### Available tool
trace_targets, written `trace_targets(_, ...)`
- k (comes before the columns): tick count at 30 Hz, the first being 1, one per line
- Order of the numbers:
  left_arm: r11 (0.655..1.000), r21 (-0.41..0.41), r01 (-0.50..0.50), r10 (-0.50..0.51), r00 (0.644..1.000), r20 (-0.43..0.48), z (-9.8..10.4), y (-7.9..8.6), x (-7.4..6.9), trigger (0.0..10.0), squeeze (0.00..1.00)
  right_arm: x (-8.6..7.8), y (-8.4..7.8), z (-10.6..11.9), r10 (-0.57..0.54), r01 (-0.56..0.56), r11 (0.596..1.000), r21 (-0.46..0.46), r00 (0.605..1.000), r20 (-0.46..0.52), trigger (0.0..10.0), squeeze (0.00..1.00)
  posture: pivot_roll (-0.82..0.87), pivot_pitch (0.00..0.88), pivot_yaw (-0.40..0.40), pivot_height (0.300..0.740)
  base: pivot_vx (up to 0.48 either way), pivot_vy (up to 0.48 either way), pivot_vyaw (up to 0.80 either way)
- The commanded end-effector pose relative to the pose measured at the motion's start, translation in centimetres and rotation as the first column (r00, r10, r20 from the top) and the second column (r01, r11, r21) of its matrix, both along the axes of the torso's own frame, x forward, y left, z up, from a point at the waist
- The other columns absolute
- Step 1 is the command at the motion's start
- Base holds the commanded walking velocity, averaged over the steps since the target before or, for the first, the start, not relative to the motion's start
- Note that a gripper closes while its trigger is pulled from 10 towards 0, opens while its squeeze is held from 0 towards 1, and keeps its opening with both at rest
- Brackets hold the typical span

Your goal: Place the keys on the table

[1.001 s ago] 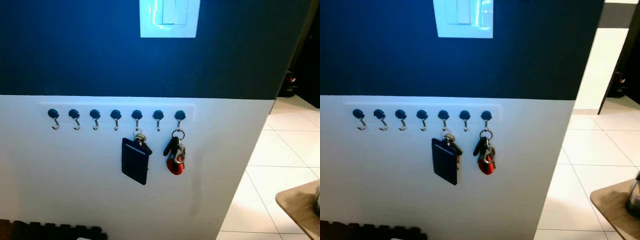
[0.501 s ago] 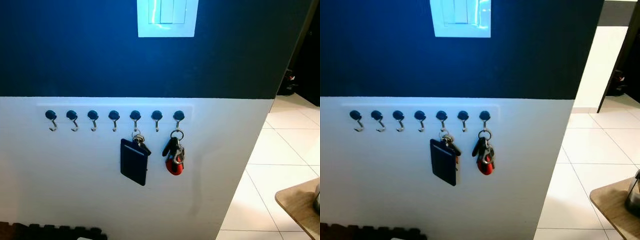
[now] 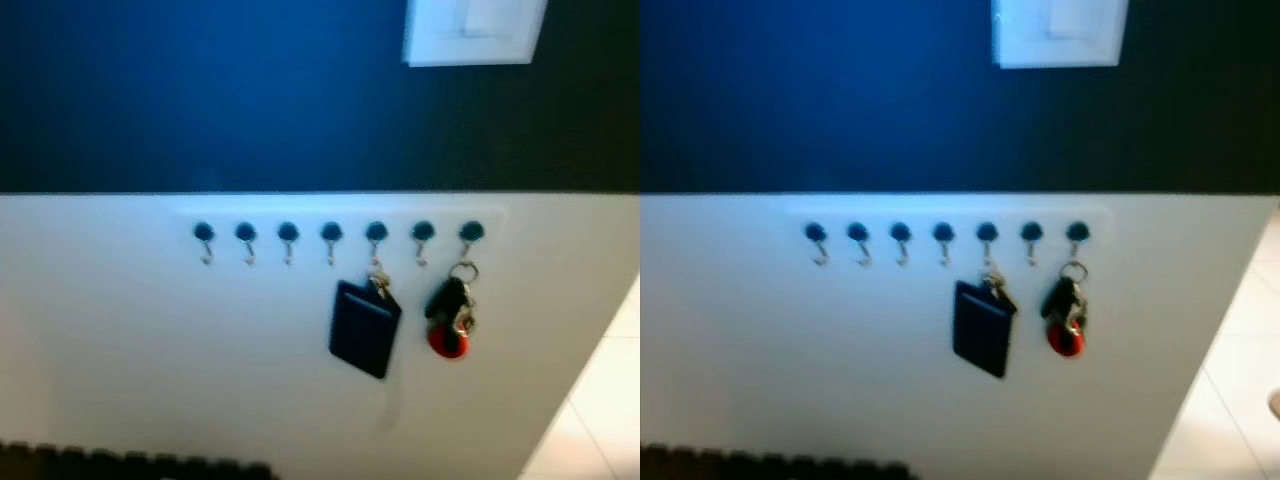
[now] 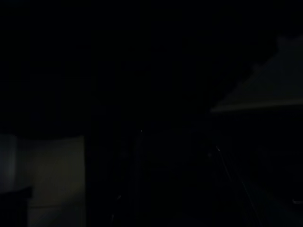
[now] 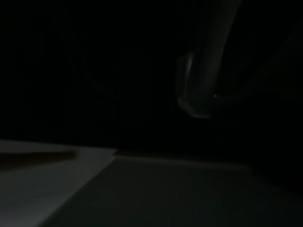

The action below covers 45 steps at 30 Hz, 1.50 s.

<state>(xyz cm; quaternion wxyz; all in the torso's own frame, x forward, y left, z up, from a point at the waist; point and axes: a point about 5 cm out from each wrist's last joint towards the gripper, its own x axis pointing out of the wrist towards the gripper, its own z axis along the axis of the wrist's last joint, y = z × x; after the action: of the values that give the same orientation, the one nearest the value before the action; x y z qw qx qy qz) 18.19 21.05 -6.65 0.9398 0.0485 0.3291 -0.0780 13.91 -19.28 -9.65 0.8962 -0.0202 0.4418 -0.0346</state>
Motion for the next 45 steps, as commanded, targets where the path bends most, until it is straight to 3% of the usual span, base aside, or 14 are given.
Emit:
trace_targets(1, 0.999, 0.020, 0.029, -0.029, 1.000, 0.007, 0.1, 0.2, 0.1, 10.0, 0.00, -1.2, 0.0, -0.5, -0.005, 0.005, 1.000, 0.003, 0.999, -0.044, 10.0, 0.00, 0.05, 0.068, 0.031, 0.740, 0.000, -0.480, 0.00)
trace_targets(8, 1.000, -0.001, 0.024, -0.024, 1.000, -0.009, -0.1, 0.1, -0.3, 10.0, 0.00, -1.2, -0.2, -0.5, -0.008, 0.008, 1.000, 0.002, 0.999, -0.045, 10.0, 0.00, 0.05, 0.071, 0.031, 0.740, 0.000, -0.480, 0.00)
trace_targets(21, 1.000, -0.017, -0.003, 0.002, 1.000, -0.023, -0.3, -0.2, -0.4, 10.0, 0.00, -1.1, 0.4, -0.5, -0.006, 0.006, 1.000, 0.005, 0.999, -0.040, 10.0, 0.00, 0.04, 0.078, 0.028, 0.740, 0.000, 0.000, 0.00)
trace_targets(27, 0.999, -0.012, -0.050, 0.050, 0.998, -0.049, -0.6, 0.4, -0.9, 10.0, 0.00, -1.2, 0.5, -0.5, -0.013, 0.014, 1.000, 0.004, 0.999, -0.036, 10.0, 0.00, 0.04, 0.082, 0.027, 0.740, 0.000, 0.000, 0.00)
trace_targets(29, 0.998, -0.018, -0.059, 0.058, 0.997, -0.053, -0.6, 0.5, -1.0, 10.0, 0.00, -1.1, -0.1, -0.3, -0.062, 0.062, 0.998, 0.003, 0.998, -0.014, 10.0, 0.00, 0.04, 0.085, 0.028, 0.740, 0.000, 0.000, 0.00)
trace_targets(35, 0.998, -0.030, -0.056, 0.054, 0.997, -0.055, -0.6, 0.4, -0.9, 10.0, 0.00, -1.0, -1.4, -0.1, -0.064, 0.064, 0.998, -0.010, 0.998, -0.013, 10.0, 0.00, 0.03, 0.087, 0.032, 0.740, -0.043, 0.000, 0.00)
trace_targets(45, 0.998, -0.037, -0.057, 0.055, 0.997, -0.055, -0.5, 0.3, -0.6, 10.0, 0.00, -1.0, -1.6, -0.2, -0.058, 0.058, 0.998, -0.016, 0.998, -0.029, 10.0, 0.00, 0.04, 0.091, 0.031, 0.740, -0.373, 0.000, 0.00)
